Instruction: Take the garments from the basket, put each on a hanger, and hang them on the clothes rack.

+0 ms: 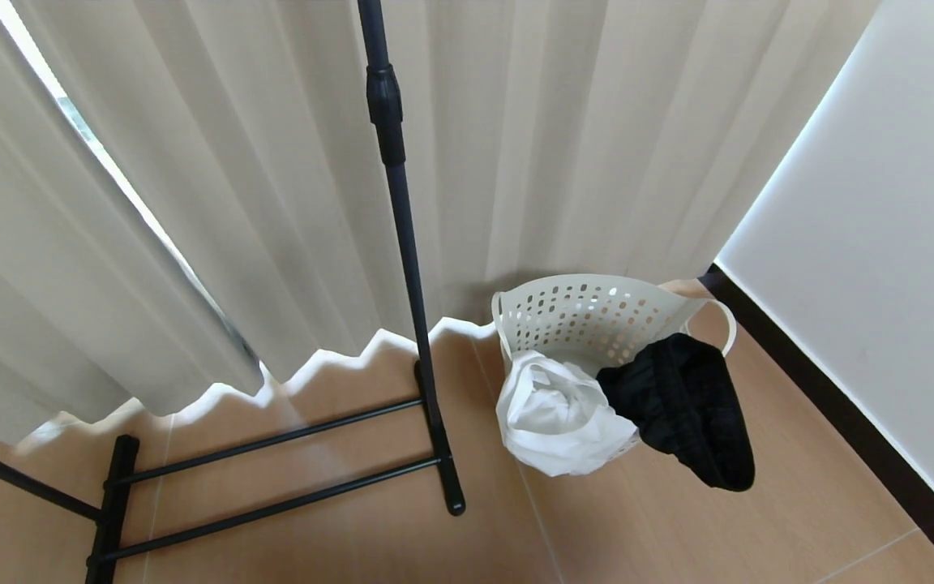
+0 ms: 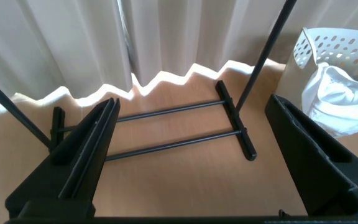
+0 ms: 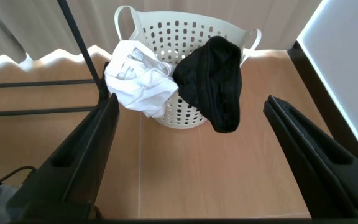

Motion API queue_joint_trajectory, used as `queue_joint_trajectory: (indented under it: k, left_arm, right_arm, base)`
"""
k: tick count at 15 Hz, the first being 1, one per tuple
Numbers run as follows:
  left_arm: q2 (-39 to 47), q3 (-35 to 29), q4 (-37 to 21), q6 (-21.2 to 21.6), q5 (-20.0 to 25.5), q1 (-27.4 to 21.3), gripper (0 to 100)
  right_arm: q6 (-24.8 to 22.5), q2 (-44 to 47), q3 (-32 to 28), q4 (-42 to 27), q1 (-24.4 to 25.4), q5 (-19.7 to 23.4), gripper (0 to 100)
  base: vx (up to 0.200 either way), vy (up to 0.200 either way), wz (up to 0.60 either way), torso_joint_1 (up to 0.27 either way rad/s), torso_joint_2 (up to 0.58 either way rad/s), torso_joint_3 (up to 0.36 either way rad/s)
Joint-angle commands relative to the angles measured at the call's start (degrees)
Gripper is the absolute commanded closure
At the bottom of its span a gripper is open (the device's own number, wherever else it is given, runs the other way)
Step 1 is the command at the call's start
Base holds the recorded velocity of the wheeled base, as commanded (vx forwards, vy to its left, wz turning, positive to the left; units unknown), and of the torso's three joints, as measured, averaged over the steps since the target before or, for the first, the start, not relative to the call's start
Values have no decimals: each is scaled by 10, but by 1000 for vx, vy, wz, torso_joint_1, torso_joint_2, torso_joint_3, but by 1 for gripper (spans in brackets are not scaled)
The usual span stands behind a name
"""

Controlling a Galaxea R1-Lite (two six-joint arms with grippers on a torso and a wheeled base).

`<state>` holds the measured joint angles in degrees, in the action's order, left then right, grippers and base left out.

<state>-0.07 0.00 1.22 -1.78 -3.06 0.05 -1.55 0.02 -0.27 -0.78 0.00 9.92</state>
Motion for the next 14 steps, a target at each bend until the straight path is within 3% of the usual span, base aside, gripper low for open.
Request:
queue_joint_trajectory:
  k: [1, 14]
  left_arm:
    - [1, 0, 0, -1, 0, 0, 0]
    - [1, 0, 0, -2, 1, 0, 0]
  right_arm:
    - [0, 0, 0, 0, 0, 0, 0]
    - [-3, 0, 0, -1, 0, 0, 0]
  base:
    - [0, 0, 0, -7, 7, -188]
    - [0, 0, 0, 3, 6, -172]
